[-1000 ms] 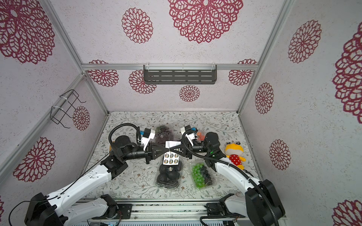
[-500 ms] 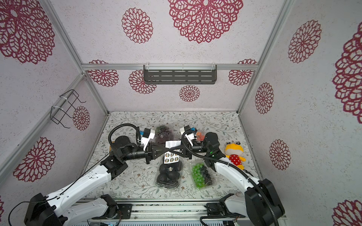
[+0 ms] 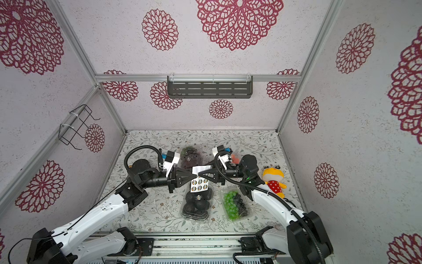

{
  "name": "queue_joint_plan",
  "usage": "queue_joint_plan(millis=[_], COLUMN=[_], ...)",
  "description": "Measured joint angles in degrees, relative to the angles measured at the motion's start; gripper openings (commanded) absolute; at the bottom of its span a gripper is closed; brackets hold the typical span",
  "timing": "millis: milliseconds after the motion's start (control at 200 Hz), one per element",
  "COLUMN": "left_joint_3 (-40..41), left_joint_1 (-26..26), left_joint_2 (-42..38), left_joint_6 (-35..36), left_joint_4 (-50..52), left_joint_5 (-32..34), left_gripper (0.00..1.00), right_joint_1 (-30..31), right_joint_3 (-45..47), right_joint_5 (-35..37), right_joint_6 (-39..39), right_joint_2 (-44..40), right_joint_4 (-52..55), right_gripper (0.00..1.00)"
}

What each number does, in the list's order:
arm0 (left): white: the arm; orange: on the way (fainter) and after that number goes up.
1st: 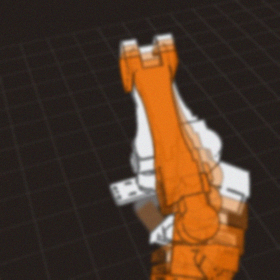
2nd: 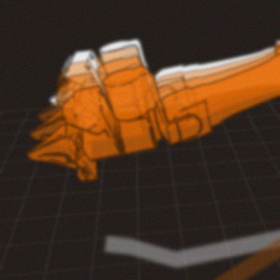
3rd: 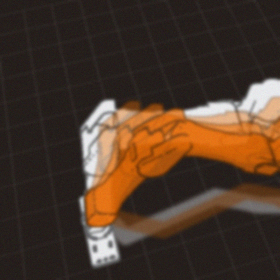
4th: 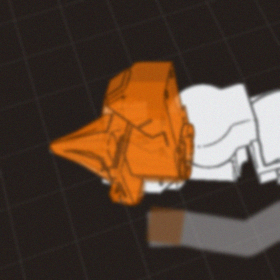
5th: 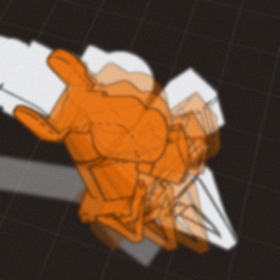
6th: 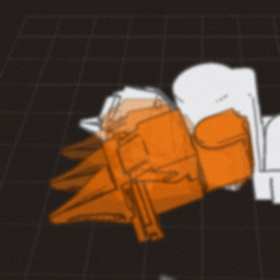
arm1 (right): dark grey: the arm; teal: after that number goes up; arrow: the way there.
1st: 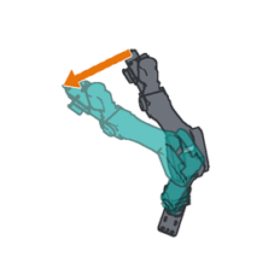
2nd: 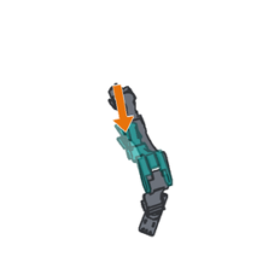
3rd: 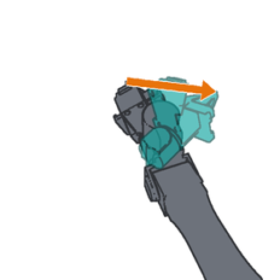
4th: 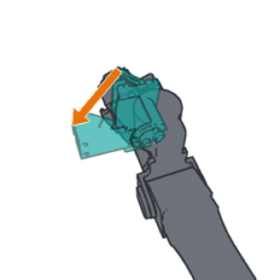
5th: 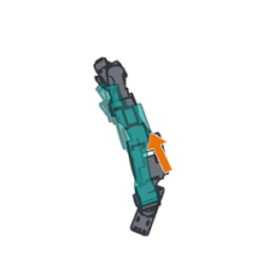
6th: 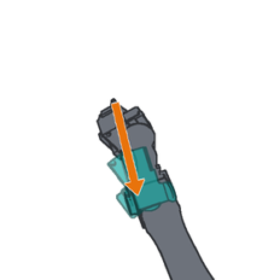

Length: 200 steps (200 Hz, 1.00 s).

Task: Label fruit boxes
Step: Adjust the label sticker.

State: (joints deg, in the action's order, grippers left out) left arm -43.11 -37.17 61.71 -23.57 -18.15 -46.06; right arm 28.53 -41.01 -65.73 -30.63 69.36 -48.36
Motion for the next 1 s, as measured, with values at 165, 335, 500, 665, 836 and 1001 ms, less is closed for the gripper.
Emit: queue_joint_plan(millis=[165,335,500,665,836,1001], left_joint_3=[0.0,0.0,0.0,0.0,0.0,0.0], left_joint_1=[-0.3,-0.5,-0.8,-0.9,-1.0,-1.0], left_joint_2=[0.1,0.2,0.2,0.6,0.7,0.7], left_joint_6=[0.0,0.0,-0.1,-0.1,0.0,-0.1], left_joint_4=[0.0,-0.2,-0.8,-0.9,-0.9,-0.8], left_joint_5=[-0.2,-0.2,-0.2,-0.2,0.2,0.4], left_gripper=[0.00,0.00,0.00,0.00,0.00,0.00], right_joint_1=[0.0,0.1,0.4,0.7,0.8,0.9], right_joint_3=[0.0,0.0,0.0,0.0,0.0,0.0], right_joint_5=[0.0,0.0,-0.1,-0.2,-0.3,-0.4], right_joint_6=[-0.5,-0.5,-0.5,-0.5,-0.5,-0.5], right_joint_2=[0.3,0.3,0.6,0.7,0.7,0.7], right_joint_4=[-0.2,-0.3,-0.5,-0.5,-0.5,-0.6], right_gripper=[0.36,0.37,0.37,0.37,0.37,0.38])
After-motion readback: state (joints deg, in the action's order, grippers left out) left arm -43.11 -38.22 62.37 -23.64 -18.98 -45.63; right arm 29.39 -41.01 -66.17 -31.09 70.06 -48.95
